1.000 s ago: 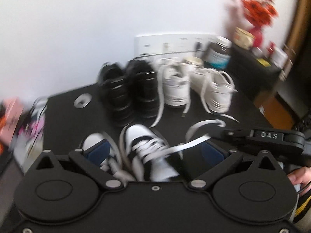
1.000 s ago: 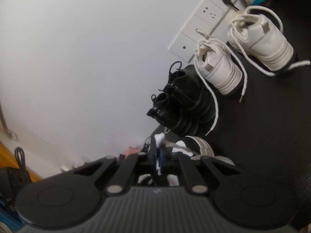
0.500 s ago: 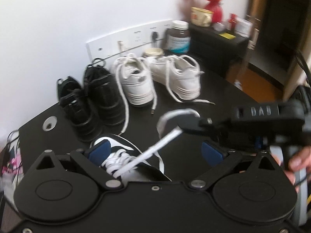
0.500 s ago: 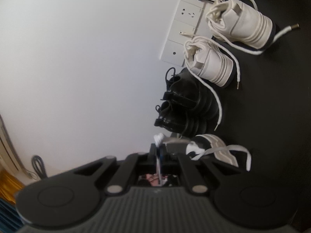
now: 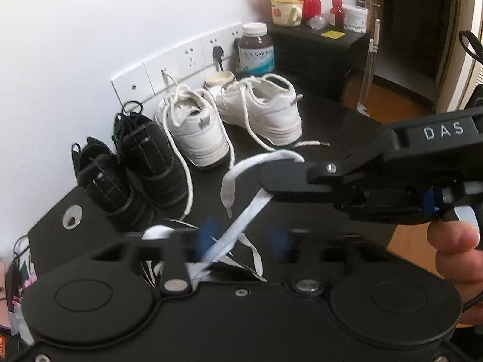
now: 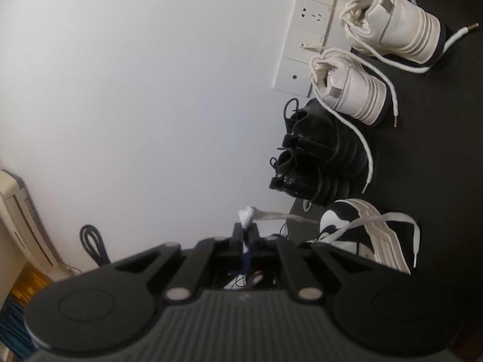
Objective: Lace up shoes with both hands
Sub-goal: 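Pull the white lace upward away from the sneaker with the right gripper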
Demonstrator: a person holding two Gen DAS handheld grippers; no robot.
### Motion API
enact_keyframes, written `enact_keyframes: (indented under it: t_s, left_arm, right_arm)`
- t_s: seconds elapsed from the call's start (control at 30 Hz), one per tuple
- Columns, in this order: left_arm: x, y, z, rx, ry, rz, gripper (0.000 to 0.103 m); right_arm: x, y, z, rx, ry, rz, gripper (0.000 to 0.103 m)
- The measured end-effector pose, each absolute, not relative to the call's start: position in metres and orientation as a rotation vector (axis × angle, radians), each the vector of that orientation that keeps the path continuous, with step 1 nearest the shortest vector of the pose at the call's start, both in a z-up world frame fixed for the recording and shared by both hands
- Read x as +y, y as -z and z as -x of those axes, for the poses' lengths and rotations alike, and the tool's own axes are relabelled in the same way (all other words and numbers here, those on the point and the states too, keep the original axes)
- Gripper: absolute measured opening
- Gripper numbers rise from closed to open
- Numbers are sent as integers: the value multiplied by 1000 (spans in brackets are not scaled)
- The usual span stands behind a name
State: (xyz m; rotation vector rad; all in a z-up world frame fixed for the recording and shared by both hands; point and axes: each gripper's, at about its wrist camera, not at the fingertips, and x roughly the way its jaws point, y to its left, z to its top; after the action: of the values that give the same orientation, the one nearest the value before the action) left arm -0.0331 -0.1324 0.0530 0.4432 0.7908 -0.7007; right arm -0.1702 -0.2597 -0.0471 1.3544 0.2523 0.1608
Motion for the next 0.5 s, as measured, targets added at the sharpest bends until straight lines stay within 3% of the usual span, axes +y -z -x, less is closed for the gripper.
enact_keyframes:
  t_s: [0.5]
  left_arm:
    - [-121,-51,55,726,797,-585,1]
  right_arm:
    - [-264,87,153,374,-116,-1525,12]
